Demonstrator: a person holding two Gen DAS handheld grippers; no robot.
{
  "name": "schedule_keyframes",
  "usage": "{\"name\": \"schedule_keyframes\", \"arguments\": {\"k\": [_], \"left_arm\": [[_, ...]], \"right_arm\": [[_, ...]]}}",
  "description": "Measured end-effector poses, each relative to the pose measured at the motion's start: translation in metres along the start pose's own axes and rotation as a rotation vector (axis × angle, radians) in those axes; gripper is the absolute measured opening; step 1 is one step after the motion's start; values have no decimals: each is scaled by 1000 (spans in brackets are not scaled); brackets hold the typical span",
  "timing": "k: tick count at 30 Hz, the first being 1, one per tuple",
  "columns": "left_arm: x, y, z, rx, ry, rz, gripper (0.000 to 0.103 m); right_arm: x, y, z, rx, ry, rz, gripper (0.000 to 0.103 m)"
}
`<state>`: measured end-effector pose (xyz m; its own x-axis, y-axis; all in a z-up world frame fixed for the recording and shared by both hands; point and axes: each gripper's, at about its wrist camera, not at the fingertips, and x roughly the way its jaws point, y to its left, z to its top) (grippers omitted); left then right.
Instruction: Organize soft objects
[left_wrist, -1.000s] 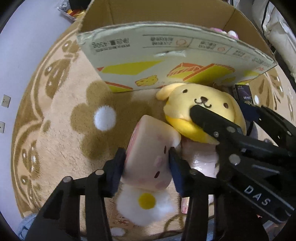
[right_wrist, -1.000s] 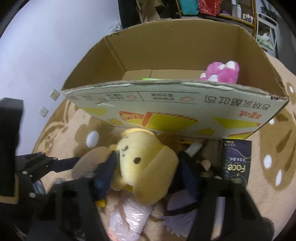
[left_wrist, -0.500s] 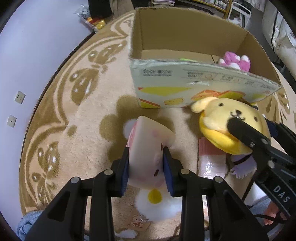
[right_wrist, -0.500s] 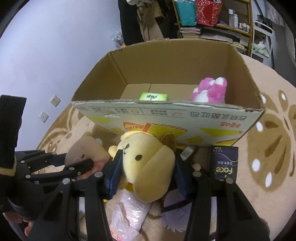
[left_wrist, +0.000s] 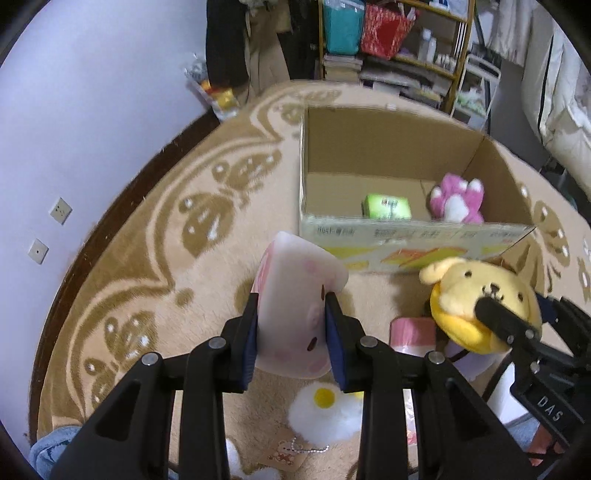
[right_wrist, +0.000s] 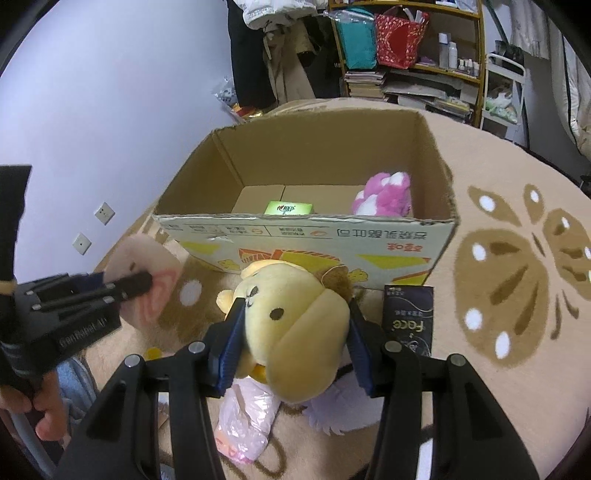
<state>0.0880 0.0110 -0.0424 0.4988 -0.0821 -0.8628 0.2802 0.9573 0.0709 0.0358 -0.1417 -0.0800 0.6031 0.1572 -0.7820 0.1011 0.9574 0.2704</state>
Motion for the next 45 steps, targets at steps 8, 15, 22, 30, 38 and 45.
{"name": "schedule_keyframes", "arguments": {"k": [8,15,22,30,38,45], "left_arm": [[-35,6,1,-18,-136,12,31],[-59,7,6,-18,-251,10,31],[-54,5,9,-13,-255,21,31],[-59,2,22,-8,-316,30,31],[-68,3,36,-16,-378,26,31],[-77,-4,46,11,-447,47,31]], "right_arm": [[-28,2,-6,6,-67,-11,54],[-60,-6,1,30,-166,-12,54],[-70,-15,9,61,-217,0,54],[-75,-22,14,79,-266,3,54],[-82,-23,18,79,-304,0,54],[-84,-25,25,76,-354,1,54]]}}
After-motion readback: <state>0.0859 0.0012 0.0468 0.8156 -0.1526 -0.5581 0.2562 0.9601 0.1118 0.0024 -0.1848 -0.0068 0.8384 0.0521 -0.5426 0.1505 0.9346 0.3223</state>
